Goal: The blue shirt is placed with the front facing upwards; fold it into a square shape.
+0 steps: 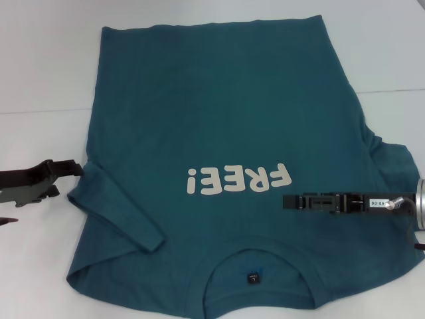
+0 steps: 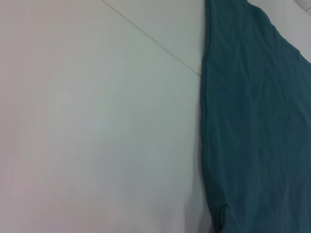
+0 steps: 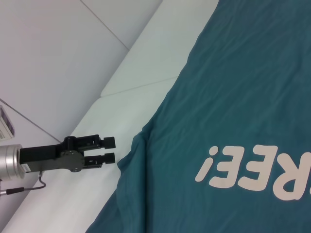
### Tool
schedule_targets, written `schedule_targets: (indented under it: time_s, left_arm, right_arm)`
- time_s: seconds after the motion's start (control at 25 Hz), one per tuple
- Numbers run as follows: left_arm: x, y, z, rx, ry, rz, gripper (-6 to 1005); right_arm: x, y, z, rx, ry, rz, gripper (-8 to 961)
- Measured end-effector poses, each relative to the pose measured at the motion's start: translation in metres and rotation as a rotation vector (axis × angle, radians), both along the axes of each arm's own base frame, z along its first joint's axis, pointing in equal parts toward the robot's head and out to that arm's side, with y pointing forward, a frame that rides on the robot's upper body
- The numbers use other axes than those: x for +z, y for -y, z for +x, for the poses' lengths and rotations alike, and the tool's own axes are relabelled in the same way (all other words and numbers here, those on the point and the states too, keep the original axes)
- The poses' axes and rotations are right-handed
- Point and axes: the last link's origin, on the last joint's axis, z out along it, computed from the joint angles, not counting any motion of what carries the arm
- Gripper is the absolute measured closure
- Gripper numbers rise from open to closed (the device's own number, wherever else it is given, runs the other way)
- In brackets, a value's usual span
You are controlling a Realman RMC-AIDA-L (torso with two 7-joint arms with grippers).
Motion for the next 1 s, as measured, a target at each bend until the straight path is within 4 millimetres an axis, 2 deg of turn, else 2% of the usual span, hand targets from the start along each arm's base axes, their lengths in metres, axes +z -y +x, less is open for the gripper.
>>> schedule_targets:
  time_s: [0.56, 1.0]
  left_arm:
    - [-0.01, -0.001, 0.004, -0.004, -0.009, -0.028, 248]
    - [-0.015, -0.004, 0.01, -0.019, -0.012, -0.048, 317]
  right_arm:
    - [0.0, 0.0, 0.0, 0.0, 0.0, 0.0, 9]
    - [0.0, 0.0, 0.0, -0.001, 0.001, 0.001, 9]
